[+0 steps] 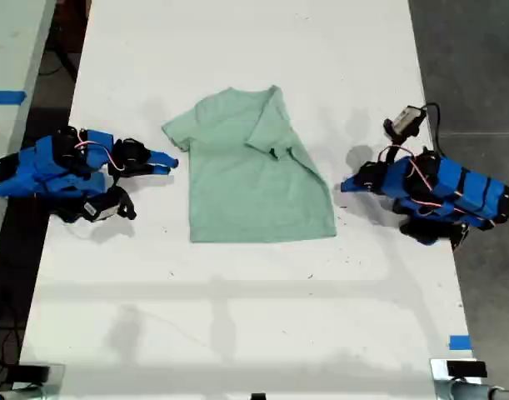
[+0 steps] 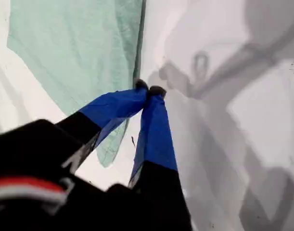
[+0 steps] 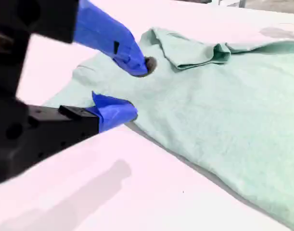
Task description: Fold t shirt
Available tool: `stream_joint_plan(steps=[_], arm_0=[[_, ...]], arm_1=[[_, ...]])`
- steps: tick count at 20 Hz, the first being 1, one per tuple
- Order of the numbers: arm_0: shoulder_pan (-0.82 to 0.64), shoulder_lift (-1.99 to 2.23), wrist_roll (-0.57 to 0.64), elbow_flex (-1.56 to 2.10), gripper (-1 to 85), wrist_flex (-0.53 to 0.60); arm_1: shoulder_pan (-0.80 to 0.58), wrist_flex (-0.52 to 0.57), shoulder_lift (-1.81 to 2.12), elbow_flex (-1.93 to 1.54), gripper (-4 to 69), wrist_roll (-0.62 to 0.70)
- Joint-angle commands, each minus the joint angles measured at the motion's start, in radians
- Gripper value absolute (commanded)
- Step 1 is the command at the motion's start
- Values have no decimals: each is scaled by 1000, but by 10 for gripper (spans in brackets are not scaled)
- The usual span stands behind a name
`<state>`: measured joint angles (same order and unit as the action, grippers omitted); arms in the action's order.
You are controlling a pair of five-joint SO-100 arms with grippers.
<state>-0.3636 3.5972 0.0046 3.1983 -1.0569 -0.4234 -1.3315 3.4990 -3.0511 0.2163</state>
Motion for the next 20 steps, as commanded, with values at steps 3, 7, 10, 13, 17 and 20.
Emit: stream_joint_plan(steps=[3, 7, 10, 13, 17, 20], arm_0=[[95, 8, 413, -103, 28, 296], [86, 8, 390, -58, 0, 238], [89, 2, 374, -127, 0, 359], [-67, -543, 525, -646, 1, 227], [-399, -1272, 801, -1293, 157, -49], [-588, -1614, 885, -1479, 164, -91]], arm_1=[[-9, -5, 11, -49, 12, -2], [-8, -2, 11, -49, 12, 0], [-5, -5, 11, -49, 12, -14], [-8, -5, 11, -49, 12, -15], [-8, -6, 11, -49, 12, -12], [-8, -6, 11, -49, 12, -8]])
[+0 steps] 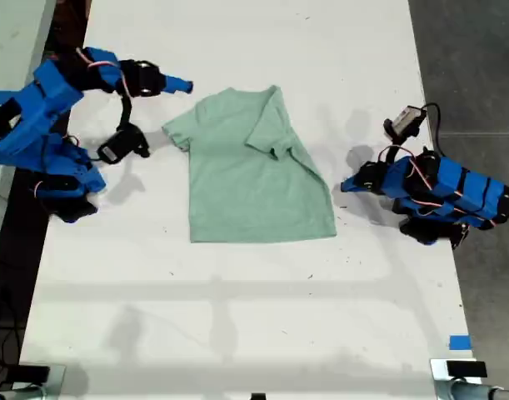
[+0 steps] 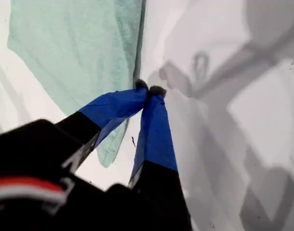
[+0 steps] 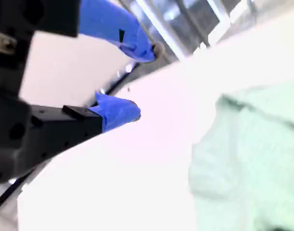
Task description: Fold t shirt
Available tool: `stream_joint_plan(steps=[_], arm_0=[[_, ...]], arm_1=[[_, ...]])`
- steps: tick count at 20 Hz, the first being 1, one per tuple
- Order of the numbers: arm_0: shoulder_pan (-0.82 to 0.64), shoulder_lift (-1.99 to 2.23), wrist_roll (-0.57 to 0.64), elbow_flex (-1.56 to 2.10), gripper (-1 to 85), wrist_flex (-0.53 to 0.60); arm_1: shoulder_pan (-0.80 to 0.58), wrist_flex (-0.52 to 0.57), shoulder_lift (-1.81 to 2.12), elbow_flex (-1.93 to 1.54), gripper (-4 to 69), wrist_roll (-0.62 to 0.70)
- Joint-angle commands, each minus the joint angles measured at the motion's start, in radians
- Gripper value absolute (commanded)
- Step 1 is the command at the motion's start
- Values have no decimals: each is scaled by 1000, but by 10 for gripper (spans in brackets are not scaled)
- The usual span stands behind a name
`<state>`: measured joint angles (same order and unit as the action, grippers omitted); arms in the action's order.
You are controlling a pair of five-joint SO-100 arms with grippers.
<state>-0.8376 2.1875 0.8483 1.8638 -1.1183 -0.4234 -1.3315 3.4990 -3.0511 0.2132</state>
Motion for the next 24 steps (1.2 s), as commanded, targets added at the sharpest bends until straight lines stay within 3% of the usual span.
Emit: stream_joint_plan(steps=[1, 5, 10, 16, 17, 21, 24], arm_0=[[-152, -275, 37, -152, 159, -29], [-255, -394, -34, -71, 149, -9], [-232, -396, -189, 143, 128, 60], [-199, -635, -232, 138, 121, 143], [-209, -678, -219, 98, 0, 123], [-196, -512, -229, -29, 0, 5], [-87, -426, -253, -295, 0, -110]], arm_1=[[-9, -6, 11, -49, 12, -5], [-8, -6, 11, -49, 12, -2], [-8, -6, 11, -49, 12, 2], [-6, -6, 11, -49, 12, 0], [-6, -6, 11, -49, 12, 0], [-6, -6, 11, -49, 12, 0], [-8, -6, 11, -49, 12, 0]])
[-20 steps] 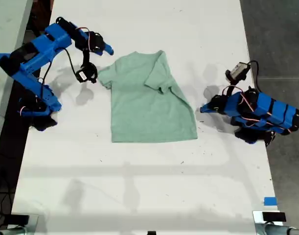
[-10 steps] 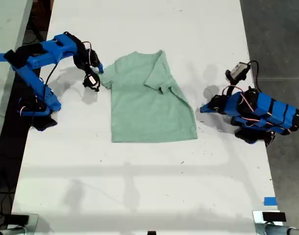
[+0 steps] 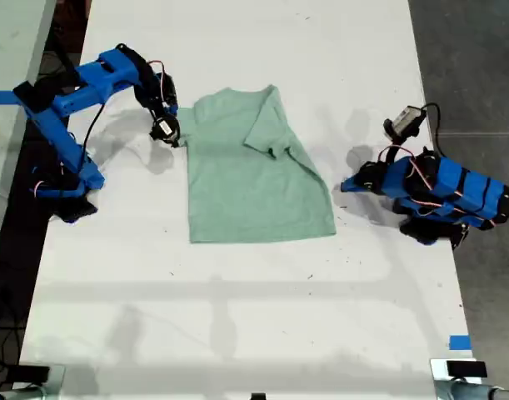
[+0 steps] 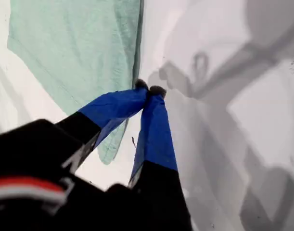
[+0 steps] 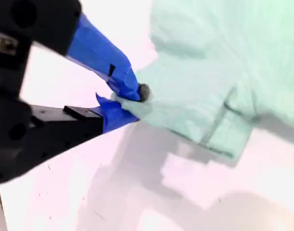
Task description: Fold t shirt
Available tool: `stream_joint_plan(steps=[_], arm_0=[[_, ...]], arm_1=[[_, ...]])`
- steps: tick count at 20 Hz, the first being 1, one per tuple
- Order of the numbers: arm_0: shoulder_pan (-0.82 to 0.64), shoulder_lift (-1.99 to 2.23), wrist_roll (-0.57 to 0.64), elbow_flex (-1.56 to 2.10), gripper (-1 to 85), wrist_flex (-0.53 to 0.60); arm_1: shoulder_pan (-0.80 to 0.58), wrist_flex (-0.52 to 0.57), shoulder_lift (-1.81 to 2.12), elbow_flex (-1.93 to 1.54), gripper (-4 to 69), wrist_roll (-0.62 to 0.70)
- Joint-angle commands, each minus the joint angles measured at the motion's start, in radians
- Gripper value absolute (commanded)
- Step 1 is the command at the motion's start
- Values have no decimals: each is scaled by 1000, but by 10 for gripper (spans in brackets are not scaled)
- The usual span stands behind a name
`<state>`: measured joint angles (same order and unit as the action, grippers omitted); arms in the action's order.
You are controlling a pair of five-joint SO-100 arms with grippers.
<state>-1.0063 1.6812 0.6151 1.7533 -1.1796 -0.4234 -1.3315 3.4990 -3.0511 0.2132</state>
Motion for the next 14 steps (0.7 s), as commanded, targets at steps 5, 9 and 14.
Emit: stream_joint_plan(steps=[5, 9, 14], arm_0=[[383, -15, -222, -377, 0, 121], [439, -250, -242, -612, 160, 146], [353, 57, -152, -601, 0, 54]], arm_1=[[-8, -6, 11, -49, 12, -2], [-6, -6, 11, -49, 12, 0], [-6, -6, 11, -48, 12, 2]])
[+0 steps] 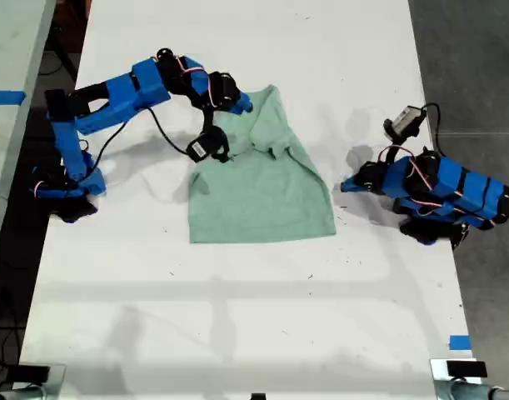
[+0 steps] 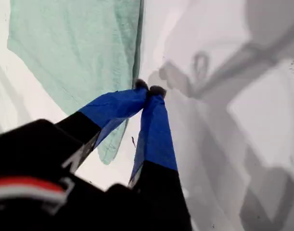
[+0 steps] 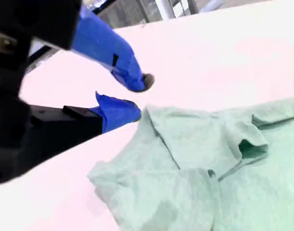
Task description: Fold t shirt
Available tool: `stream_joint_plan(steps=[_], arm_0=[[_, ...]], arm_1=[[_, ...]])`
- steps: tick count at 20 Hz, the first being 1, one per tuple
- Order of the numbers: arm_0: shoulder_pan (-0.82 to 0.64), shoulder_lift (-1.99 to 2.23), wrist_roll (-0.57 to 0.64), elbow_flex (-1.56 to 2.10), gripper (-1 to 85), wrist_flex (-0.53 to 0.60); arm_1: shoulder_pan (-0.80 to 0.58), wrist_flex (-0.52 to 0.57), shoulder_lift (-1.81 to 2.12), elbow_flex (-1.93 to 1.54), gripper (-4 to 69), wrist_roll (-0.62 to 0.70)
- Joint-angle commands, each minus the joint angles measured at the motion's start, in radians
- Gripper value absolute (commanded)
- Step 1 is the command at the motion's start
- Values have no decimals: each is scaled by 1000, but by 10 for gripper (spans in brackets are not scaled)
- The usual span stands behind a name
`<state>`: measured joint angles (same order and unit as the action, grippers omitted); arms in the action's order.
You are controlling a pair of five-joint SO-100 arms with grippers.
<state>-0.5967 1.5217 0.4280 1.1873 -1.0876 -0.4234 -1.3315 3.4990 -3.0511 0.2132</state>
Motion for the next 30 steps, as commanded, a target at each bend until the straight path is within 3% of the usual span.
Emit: stream_joint_plan(steps=[1, 3, 5, 10, 12, 14, 30], arm_0=[[-78, 331, 51, -11, 0, -75], [-117, 634, 71, 150, 0, -104], [-104, 1019, 69, 477, -1, -32], [97, 1882, -95, 1568, -1, 221], [153, 2054, -132, 1839, -1, 225], [181, 2043, -97, 1967, -1, 273], [152, 2083, -87, 2010, 0, 209]], arm_1=[[-6, -6, 11, -48, 12, 2], [-6, -6, 11, -48, 12, 2], [-6, -6, 11, -48, 12, 2], [-5, -6, 11, -48, 12, -6], [-6, -8, 11, -48, 12, -8], [-6, -6, 11, -48, 12, -9], [-15, 0, 11, -49, 13, -5]])
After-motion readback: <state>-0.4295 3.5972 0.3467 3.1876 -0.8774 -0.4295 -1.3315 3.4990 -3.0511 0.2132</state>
